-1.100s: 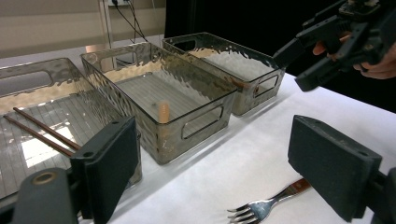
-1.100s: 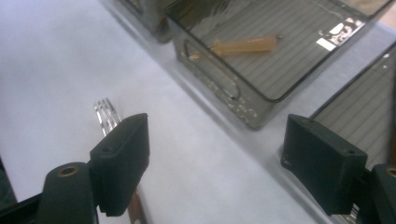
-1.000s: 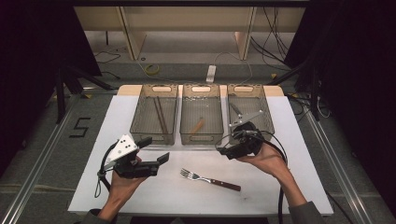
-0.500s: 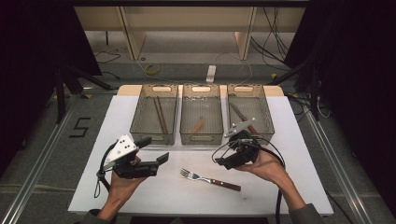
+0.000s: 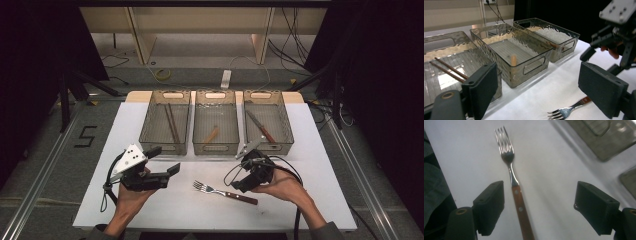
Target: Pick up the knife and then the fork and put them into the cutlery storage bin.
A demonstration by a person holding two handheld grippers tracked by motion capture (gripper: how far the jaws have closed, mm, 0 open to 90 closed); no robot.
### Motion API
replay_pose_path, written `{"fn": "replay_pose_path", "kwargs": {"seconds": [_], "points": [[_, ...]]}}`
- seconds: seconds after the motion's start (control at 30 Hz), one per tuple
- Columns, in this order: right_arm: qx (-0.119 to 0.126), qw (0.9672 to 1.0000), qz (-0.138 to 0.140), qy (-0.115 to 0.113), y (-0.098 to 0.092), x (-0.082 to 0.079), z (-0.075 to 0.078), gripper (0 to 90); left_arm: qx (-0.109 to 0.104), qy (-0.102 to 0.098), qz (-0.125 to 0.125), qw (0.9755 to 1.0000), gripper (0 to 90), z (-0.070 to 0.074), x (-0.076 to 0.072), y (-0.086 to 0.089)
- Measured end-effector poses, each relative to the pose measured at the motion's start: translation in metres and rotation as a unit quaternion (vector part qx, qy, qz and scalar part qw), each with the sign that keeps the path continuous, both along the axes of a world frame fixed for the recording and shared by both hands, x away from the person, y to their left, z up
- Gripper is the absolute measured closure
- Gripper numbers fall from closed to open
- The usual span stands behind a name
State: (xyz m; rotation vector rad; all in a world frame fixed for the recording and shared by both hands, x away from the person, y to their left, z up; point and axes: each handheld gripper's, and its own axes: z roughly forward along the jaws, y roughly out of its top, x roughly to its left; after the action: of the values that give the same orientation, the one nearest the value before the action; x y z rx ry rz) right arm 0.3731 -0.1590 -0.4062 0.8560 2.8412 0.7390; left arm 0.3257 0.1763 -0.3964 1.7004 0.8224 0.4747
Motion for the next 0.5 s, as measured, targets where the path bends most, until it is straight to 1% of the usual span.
{"fn": "replay_pose_path", "kwargs": {"seconds": [0.07,0.2,0.3,0.33,0.4,0.5], "points": [[-0.007,1.0000,0.005,0.003,0.000,-0.001,-0.005,23.7,-0.001,-0.001,0.001,1.0000,15.6,0.000,0.000,0.000],[-0.018,0.9996,0.010,0.017,0.001,-0.003,-0.015,24.1,0.002,0.001,0.000,1.0000,15.6,0.000,0.000,-0.001],[-0.041,0.9988,0.012,0.024,0.006,-0.005,-0.023,25.7,0.002,0.000,0.000,1.0000,15.6,0.000,0.000,0.000],[-0.049,0.9984,0.016,0.026,0.007,-0.005,-0.026,26.8,0.001,0.001,0.000,1.0000,15.6,0.000,0.000,0.000],[-0.055,0.9978,0.020,0.032,0.010,-0.006,-0.029,29.2,0.000,0.001,0.000,1.0000,15.6,0.000,0.000,0.000],[-0.072,0.9966,0.029,0.028,0.013,-0.007,-0.033,34.0,0.002,0.000,-0.001,1.0000,15.6,0.000,0.000,-0.001]]}}
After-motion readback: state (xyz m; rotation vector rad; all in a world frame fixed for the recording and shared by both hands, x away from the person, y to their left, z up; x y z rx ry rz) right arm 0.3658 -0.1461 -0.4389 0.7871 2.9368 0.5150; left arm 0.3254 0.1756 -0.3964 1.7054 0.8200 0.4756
